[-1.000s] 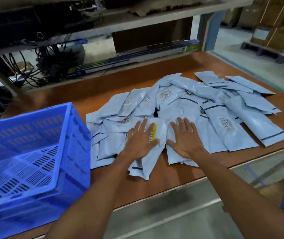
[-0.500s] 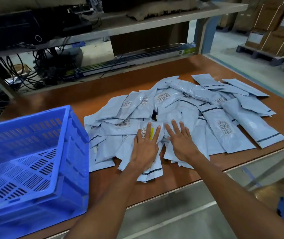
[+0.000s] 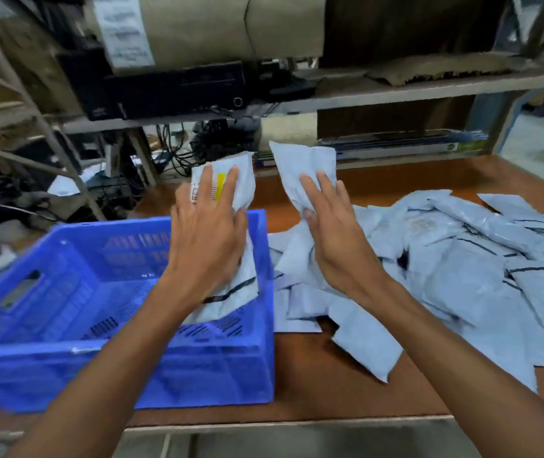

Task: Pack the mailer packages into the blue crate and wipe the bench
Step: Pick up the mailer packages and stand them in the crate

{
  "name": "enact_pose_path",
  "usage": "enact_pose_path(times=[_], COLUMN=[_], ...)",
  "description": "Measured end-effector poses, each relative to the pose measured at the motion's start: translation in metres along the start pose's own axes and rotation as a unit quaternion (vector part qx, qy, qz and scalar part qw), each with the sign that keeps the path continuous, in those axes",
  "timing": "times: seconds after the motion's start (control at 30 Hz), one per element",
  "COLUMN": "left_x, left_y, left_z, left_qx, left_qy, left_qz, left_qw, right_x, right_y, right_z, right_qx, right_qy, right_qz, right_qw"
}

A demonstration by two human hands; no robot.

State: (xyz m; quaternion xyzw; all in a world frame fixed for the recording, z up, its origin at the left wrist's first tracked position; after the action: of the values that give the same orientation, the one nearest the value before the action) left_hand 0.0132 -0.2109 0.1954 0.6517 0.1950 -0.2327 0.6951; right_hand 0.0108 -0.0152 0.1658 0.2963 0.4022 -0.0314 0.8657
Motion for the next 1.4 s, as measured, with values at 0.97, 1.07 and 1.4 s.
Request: enact_pose_path(times=[0.97,1.07,1.4], left_x=[0.064,0.059,-0.041], left_y=[-0.219,-0.216,-0.098], left_z=[0.126,0.126,0.021], left_qx=[-0.023,-0.051,0.108], left_qy=[-0.163,-0.151,-0.150], left_qz=[0.591,0.585,0.193], left_qw=[0.790,0.795,0.964], right_x=[0.024,0.005,-0.061], right_y=[-0.263,-0.249,-0.024], right_z=[-0.026,-0.012,-0.047], right_qx=[0.292,0.282,0.147], right_qy=[-0.323,-0.268,-0.221], right_qz=[0.693,0.658,0.138], right_qw=[0.575,0.644,0.954])
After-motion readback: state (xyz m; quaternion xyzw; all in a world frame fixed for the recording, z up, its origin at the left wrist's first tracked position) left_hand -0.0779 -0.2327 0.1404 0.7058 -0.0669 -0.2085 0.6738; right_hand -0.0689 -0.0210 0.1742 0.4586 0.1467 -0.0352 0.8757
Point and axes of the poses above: each hand's wrist, its own x-axis away from the middle knuckle, its own y-axis out of the back of the hand, z = x × y, the point moved 2 cm from there along -x, towards the middle knuckle, and after that the axes turned 10 degrees about -x, right-handed, at the moved point
